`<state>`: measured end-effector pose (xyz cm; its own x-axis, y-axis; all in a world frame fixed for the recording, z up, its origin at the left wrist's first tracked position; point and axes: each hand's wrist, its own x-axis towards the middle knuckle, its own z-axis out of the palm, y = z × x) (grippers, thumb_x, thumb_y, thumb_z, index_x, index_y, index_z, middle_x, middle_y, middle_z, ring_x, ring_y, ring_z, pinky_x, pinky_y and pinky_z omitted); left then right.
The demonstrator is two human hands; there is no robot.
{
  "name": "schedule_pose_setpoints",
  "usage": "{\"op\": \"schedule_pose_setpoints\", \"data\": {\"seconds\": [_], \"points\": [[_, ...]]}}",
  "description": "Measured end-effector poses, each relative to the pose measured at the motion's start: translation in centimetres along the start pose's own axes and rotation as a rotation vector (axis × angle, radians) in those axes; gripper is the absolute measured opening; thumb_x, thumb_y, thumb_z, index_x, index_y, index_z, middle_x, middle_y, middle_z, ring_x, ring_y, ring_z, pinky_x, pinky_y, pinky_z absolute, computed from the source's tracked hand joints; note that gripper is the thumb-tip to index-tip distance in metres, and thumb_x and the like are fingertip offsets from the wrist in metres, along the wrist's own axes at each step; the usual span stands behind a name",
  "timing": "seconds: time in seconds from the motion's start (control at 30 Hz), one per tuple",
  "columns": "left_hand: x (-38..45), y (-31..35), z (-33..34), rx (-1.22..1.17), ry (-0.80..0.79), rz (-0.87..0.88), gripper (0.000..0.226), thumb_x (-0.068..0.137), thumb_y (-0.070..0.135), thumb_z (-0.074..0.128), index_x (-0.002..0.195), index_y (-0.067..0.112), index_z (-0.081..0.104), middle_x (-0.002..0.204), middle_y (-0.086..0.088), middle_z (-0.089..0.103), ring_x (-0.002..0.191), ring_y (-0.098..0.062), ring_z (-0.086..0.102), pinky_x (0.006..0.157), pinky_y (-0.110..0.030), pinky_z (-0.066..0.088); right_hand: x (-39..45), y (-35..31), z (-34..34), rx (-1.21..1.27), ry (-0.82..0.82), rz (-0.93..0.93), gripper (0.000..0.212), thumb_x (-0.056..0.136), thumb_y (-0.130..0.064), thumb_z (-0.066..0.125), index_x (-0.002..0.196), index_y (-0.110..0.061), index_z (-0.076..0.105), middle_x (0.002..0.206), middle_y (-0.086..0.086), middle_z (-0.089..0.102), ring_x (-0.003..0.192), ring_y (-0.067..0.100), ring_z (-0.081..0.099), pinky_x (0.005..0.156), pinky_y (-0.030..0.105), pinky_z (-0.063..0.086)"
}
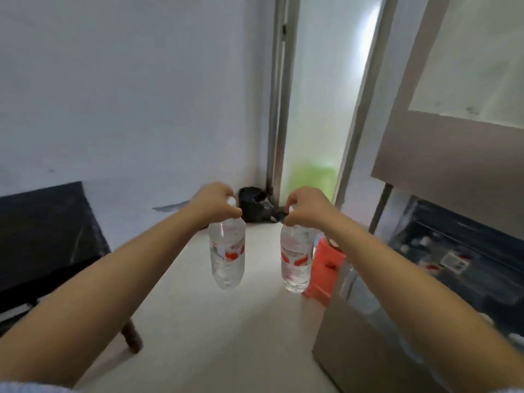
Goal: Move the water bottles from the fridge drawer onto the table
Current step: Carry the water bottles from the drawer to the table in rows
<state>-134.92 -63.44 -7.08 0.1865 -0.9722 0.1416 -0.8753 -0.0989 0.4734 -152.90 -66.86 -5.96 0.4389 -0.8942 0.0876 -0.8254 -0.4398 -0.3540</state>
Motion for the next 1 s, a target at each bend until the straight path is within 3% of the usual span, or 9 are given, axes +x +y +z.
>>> {"op": "schedule_pose_setpoints", "data": {"seconds": [0.07, 0.2, 0.33, 0.4, 0.57, 0.87, 1.0], "points": [[-2.1, -5.2, -2.6, 0.036, 0.036, -0.091, 0.019, 0.075, 0.018, 0.066, 0.091, 0.009, 0.067, 0.085, -0.001, 0.056, 0.078, -0.015, 0.05, 0.054, -0.019, 0.036, 1.5, -4.3, 2.3, 0.002, -0.083, -0.094, 0.019, 0.071, -0.005, 0.065, 0.089, -0.004, 0.07, 0.082, 0.006, 0.058, 0.081, 0.022, 0.056, 0.048, 0.018, 0.035], [-6.6, -15.3, -7.9, 0.088, 0.087, -0.236, 0.02, 0.078, 0.021, 0.066, 0.094, 0.01, 0.065, 0.09, 0.003, 0.053, 0.085, -0.013, 0.049, 0.07, -0.023, 0.038, 4.7, -14.1, 7.3, 0.056, -0.23, -0.214, 0.017, 0.075, -0.007, 0.067, 0.092, -0.005, 0.068, 0.079, 0.002, 0.057, 0.069, 0.015, 0.053, 0.052, 0.017, 0.04], [-9.8, -24.9, -13.3, 0.113, 0.097, -0.369, 0.01, 0.077, 0.019, 0.067, 0.084, 0.018, 0.059, 0.082, 0.007, 0.05, 0.081, -0.01, 0.05, 0.068, -0.02, 0.042, 8.2, -24.4, 12.3, 0.126, -0.338, -0.298, 0.019, 0.076, -0.004, 0.064, 0.094, -0.003, 0.068, 0.073, 0.0, 0.058, 0.063, 0.014, 0.055, 0.059, 0.024, 0.052], [-10.6, -29.2, -16.0, 0.13, 0.106, -0.422, 0.01, 0.076, 0.018, 0.068, 0.08, 0.018, 0.059, 0.082, 0.006, 0.052, 0.08, -0.009, 0.051, 0.064, -0.018, 0.043, 9.6, -29.6, 14.4, 0.177, -0.383, -0.323, 0.021, 0.075, -0.001, 0.062, 0.096, 0.0, 0.068, 0.066, -0.001, 0.054, 0.058, 0.012, 0.052, 0.051, 0.02, 0.048], [-11.0, -39.0, -21.5, 0.179, 0.114, -0.503, 0.009, 0.075, 0.017, 0.069, 0.082, 0.016, 0.063, 0.085, 0.003, 0.055, 0.083, -0.012, 0.054, 0.067, -0.021, 0.044, 13.2, -40.9, 19.3, 0.243, -0.443, -0.382, 0.02, 0.078, -0.002, 0.064, 0.097, 0.002, 0.068, 0.089, 0.009, 0.059, 0.082, 0.021, 0.058, 0.071, 0.025, 0.051], [-5.8, -55.1, -28.1, 0.192, 0.009, -0.641, 0.023, 0.078, 0.009, 0.069, 0.102, 0.011, 0.066, 0.097, 0.002, 0.052, 0.088, -0.012, 0.053, 0.073, -0.02, 0.046, 24.5, -55.3, 26.9, 0.056, -0.448, -0.579, 0.02, 0.081, -0.008, 0.065, 0.1, -0.004, 0.07, 0.108, 0.012, 0.066, 0.081, 0.017, 0.058, 0.07, 0.022, 0.05], [-1.5, -61.5, -30.0, 0.184, -0.019, -0.685, 0.017, 0.078, 0.007, 0.069, 0.092, 0.014, 0.063, 0.095, 0.0, 0.054, 0.084, -0.013, 0.056, 0.059, -0.012, 0.046, 31.7, -60.0, 29.2, 0.03, -0.473, -0.652, 0.011, 0.08, -0.007, 0.065, 0.09, -0.006, 0.068, 0.096, 0.009, 0.063, 0.081, 0.019, 0.06, 0.061, 0.019, 0.051]]}}
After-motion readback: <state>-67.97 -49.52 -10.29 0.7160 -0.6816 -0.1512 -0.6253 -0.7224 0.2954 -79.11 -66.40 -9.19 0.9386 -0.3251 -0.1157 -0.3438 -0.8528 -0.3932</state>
